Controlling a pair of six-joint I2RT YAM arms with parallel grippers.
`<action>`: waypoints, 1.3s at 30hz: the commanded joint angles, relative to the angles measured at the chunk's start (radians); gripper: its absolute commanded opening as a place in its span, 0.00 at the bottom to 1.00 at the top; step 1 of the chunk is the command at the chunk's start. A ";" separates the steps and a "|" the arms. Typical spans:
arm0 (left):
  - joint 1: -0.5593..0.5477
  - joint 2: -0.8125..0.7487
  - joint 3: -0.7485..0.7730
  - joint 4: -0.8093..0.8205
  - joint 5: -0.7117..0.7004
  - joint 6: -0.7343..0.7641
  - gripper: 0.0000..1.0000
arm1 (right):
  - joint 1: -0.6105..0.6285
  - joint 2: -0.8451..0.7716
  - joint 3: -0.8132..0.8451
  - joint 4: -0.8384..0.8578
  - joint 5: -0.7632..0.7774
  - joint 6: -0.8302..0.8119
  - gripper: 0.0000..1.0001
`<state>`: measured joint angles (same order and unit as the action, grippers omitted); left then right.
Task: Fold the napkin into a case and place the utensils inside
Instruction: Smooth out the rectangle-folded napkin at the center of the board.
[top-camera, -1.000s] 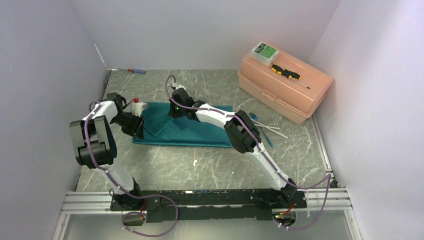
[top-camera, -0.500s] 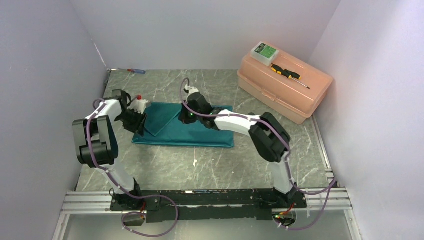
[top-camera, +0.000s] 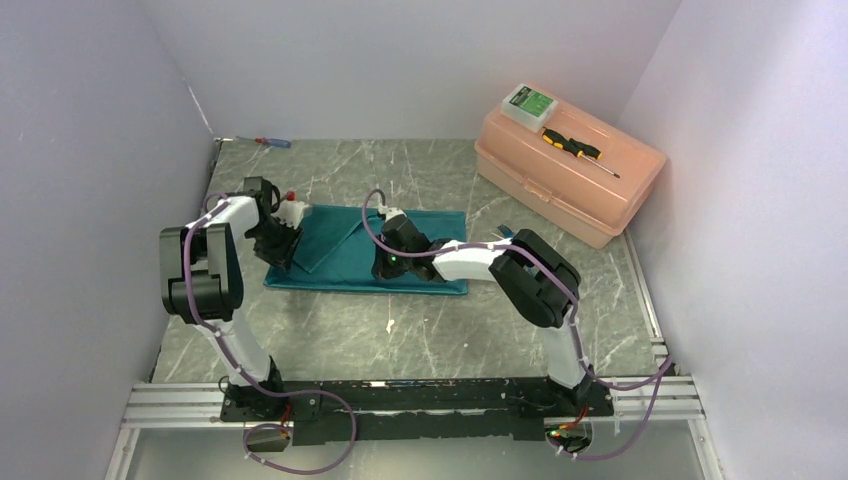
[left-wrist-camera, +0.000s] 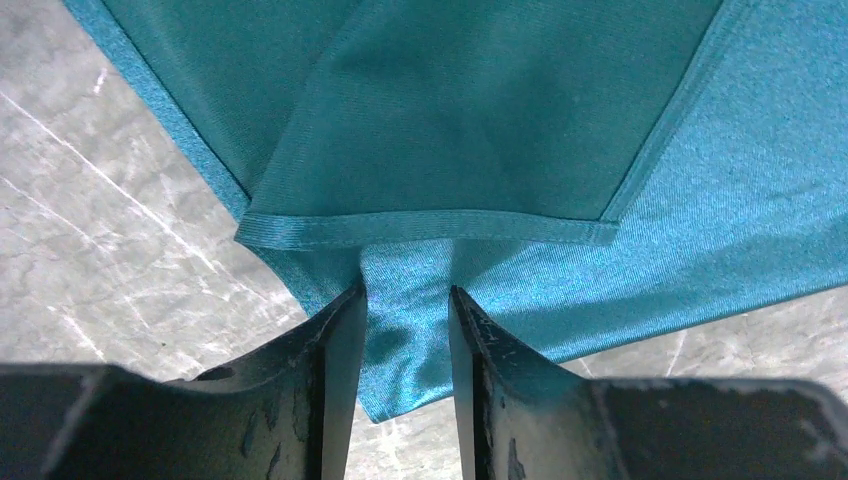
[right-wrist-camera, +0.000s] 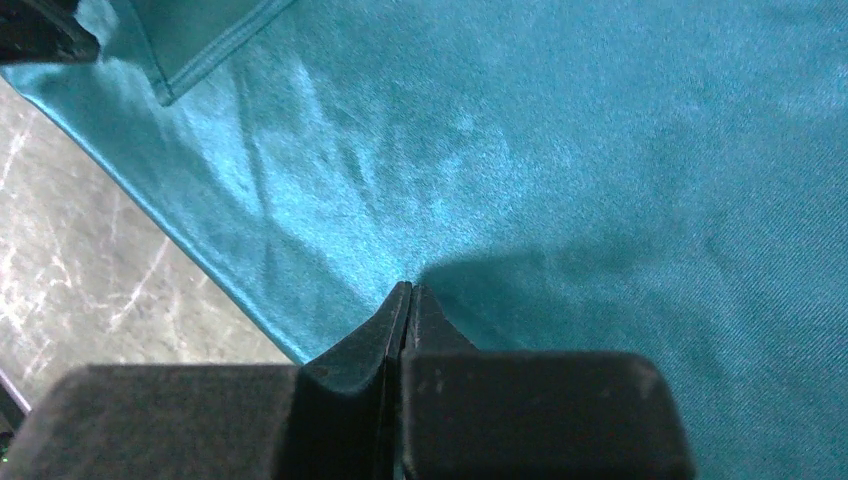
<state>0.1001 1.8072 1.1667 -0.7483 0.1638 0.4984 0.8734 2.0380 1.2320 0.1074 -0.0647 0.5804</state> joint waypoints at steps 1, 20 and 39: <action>-0.016 0.035 0.058 0.038 -0.046 -0.054 0.42 | 0.005 0.003 -0.021 0.032 -0.001 0.006 0.00; -0.063 0.085 0.120 0.105 -0.094 -0.195 0.43 | 0.005 0.051 -0.077 0.050 0.006 0.001 0.00; -0.019 0.096 0.322 0.119 -0.090 -0.374 0.44 | 0.005 0.050 -0.115 0.080 0.003 0.005 0.00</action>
<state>0.0669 1.8915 1.4487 -0.6319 0.0498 0.1593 0.8742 2.0445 1.1538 0.2539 -0.0696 0.5953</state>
